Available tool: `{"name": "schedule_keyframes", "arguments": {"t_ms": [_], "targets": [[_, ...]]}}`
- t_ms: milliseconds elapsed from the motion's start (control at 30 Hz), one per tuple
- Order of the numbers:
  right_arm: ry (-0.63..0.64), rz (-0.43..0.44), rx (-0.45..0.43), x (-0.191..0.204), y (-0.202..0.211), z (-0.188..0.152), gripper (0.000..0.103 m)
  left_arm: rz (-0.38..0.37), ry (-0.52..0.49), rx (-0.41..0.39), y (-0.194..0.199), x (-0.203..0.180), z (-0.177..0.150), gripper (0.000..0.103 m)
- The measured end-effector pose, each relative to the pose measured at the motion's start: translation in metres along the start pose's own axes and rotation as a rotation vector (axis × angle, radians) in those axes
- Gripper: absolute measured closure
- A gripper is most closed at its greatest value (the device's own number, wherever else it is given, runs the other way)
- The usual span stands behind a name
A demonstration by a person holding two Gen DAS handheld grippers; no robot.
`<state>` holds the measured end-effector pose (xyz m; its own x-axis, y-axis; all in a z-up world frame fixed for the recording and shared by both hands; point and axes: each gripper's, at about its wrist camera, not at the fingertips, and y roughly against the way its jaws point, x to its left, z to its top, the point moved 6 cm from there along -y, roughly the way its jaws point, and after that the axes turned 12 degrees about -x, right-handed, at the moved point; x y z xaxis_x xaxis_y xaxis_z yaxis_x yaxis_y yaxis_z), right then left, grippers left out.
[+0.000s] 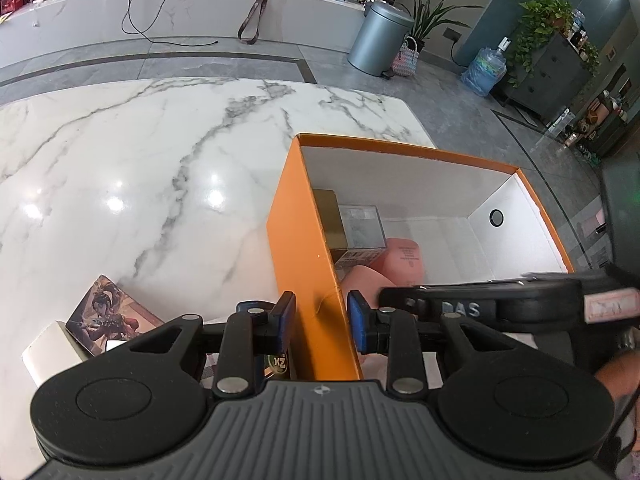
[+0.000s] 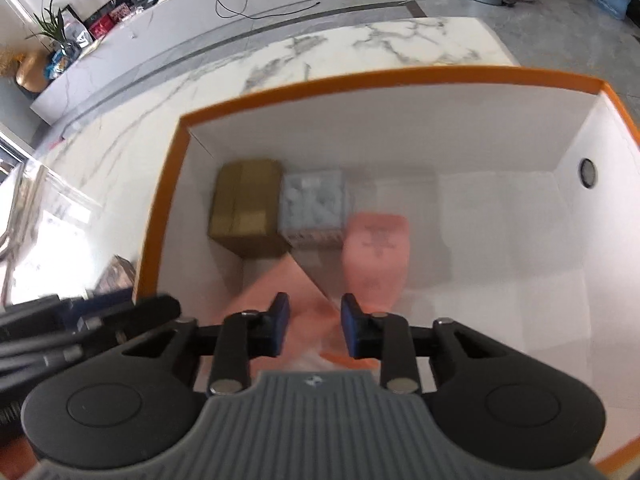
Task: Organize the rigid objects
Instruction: 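Release the pink cup from the left tool while the right tool lowers the pink bottle into the box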
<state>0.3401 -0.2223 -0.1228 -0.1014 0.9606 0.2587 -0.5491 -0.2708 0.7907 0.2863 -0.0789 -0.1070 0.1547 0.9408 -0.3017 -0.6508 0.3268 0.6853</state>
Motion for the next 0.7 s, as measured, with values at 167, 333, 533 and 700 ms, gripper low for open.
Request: {"name": "schedule_keyframes", "arguments": {"t_ms": [167,333,533,700], "targets": [[0.019,-0.003,0.013,0.012,-0.013,0.002,0.051,0.001,0.001,-0.004,0.0,0.001,0.002,0.071],[-0.006,-0.005,0.021,0.013,-0.021,0.003,0.046,-0.005,0.019,-0.003,0.001,0.005,0.004,0.071],[-0.003,0.114,-0.001,0.017,-0.014,0.009,0.058,-0.002,0.042,-0.03,0.006,0.009,0.007,0.071],[-0.063,0.191,0.036,0.019,-0.013,0.011,0.072,-0.001,0.043,-0.021,0.005,0.009,0.008,0.071]]}}
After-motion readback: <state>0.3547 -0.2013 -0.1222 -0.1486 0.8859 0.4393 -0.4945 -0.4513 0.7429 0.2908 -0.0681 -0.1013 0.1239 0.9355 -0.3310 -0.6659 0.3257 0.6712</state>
